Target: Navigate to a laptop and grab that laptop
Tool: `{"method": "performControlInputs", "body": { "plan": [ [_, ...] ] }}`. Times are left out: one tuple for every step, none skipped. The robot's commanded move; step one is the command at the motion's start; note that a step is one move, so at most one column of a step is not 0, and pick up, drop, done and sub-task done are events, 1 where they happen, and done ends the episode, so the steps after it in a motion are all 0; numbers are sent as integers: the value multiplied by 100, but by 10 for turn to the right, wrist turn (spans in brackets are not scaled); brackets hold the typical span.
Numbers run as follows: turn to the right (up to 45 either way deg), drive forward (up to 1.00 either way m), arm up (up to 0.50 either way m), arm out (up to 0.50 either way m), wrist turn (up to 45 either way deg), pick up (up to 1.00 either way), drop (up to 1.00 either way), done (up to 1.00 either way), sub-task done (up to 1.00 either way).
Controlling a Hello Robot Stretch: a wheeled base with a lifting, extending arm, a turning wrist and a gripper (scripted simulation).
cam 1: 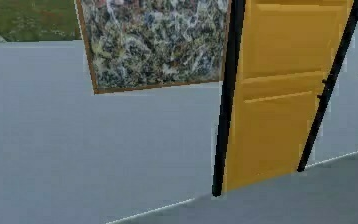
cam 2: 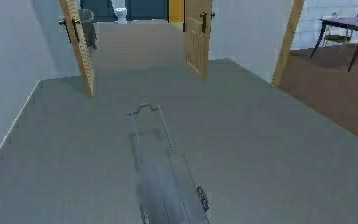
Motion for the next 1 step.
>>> {"method": "performControlInputs", "body": {
  "plan": [
    [450, 0, 0, 0, 0, 0, 0, 0, 0]
  ]
}}
